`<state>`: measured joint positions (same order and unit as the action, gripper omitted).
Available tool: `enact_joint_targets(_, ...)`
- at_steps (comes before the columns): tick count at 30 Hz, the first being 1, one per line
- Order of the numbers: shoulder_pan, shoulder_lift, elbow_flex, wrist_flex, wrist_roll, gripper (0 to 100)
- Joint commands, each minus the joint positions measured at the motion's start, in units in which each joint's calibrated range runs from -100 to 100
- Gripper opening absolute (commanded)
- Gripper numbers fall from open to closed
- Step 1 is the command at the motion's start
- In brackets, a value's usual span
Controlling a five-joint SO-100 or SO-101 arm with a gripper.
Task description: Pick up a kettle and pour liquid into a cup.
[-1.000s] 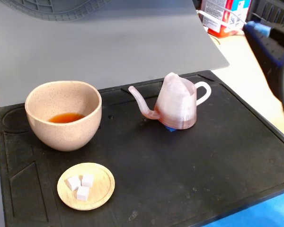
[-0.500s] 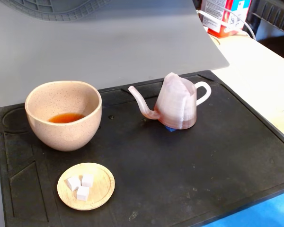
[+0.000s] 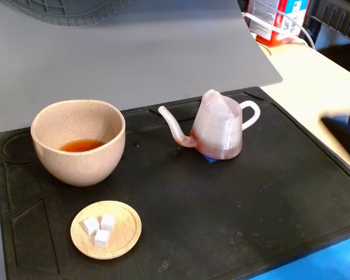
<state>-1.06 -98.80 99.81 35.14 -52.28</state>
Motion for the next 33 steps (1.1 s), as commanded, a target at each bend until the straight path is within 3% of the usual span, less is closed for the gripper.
enact_joint_targets(1,-0.20,-0.43,0.01,11.59,-0.07,1)
enact_joint_targets(6,-0.12,-0.43,0.01,28.28,-0.07,1)
enact_joint_targets(14,0.03,-0.43,0.01,37.19,-0.07,1)
enact_joint_targets(33,-0.12,-0.43,0.01,40.65,0.40,1)
